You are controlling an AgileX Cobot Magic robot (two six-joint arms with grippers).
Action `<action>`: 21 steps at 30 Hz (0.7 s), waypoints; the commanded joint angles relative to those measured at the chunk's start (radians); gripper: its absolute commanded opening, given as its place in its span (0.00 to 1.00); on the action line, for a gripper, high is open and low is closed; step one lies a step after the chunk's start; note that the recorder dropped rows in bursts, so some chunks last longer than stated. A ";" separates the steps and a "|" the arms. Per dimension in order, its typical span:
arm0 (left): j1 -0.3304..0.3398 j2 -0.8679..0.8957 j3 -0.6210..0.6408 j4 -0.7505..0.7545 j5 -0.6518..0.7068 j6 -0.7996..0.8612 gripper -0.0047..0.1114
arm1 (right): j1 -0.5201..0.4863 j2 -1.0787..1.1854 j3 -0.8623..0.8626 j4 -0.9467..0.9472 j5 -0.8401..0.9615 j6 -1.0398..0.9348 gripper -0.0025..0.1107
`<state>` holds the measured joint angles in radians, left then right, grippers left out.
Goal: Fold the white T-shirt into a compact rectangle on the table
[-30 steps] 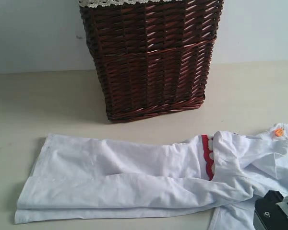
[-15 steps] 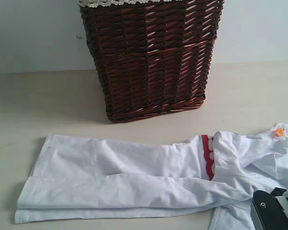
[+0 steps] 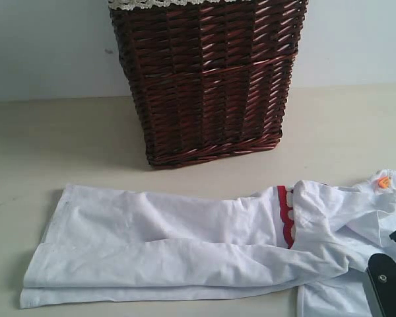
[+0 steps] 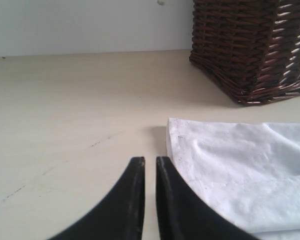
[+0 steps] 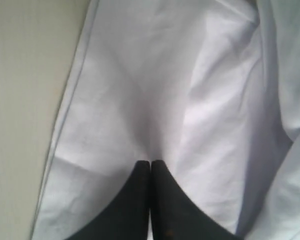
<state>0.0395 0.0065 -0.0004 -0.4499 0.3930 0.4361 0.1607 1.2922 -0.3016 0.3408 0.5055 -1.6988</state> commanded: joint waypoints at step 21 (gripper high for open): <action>-0.002 -0.007 0.000 -0.001 -0.005 0.001 0.13 | -0.004 0.229 0.002 0.202 0.021 -0.019 0.60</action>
<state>0.0395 0.0065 -0.0004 -0.4499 0.3930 0.4361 0.1607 1.4656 -0.3065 0.5589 0.5955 -1.7173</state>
